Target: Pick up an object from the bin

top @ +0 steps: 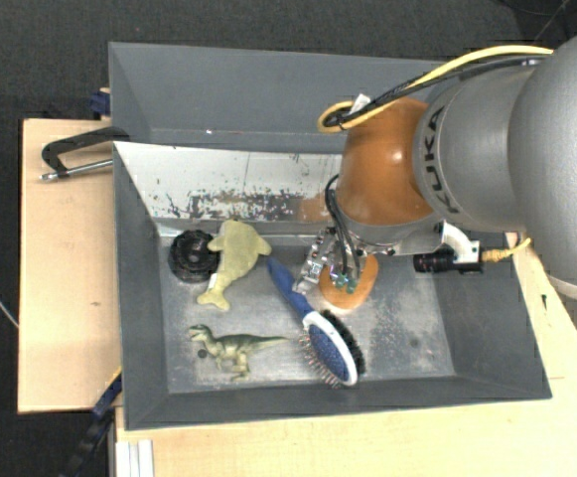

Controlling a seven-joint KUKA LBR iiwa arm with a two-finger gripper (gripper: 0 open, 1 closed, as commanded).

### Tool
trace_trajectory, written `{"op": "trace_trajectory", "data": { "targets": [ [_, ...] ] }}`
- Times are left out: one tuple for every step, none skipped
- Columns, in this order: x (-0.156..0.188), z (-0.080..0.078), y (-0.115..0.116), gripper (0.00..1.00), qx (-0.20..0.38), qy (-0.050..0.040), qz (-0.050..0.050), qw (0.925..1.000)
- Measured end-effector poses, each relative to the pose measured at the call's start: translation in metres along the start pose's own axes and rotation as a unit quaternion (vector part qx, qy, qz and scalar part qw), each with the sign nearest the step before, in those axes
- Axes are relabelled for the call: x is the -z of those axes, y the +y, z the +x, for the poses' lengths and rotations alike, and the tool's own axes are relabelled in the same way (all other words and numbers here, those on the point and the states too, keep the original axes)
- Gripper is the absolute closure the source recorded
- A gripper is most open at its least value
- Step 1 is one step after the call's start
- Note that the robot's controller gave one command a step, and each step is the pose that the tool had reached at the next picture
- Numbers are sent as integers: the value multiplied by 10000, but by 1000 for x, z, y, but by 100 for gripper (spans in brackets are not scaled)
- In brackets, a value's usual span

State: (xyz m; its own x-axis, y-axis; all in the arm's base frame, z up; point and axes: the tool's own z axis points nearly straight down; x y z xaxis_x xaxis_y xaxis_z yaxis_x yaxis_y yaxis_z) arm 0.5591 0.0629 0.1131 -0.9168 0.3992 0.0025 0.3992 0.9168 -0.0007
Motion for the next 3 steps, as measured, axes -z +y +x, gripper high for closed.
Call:
{"op": "trace_trajectory", "data": {
  "targets": [
    [1, 0, 2, 0, 11, -11, -9, 10000],
    [-37, -4, -15, 0, -416, -5, -17, 9991],
    [-36, -5, -15, 100, -408, -18, -17, 9992]
  ]
}}
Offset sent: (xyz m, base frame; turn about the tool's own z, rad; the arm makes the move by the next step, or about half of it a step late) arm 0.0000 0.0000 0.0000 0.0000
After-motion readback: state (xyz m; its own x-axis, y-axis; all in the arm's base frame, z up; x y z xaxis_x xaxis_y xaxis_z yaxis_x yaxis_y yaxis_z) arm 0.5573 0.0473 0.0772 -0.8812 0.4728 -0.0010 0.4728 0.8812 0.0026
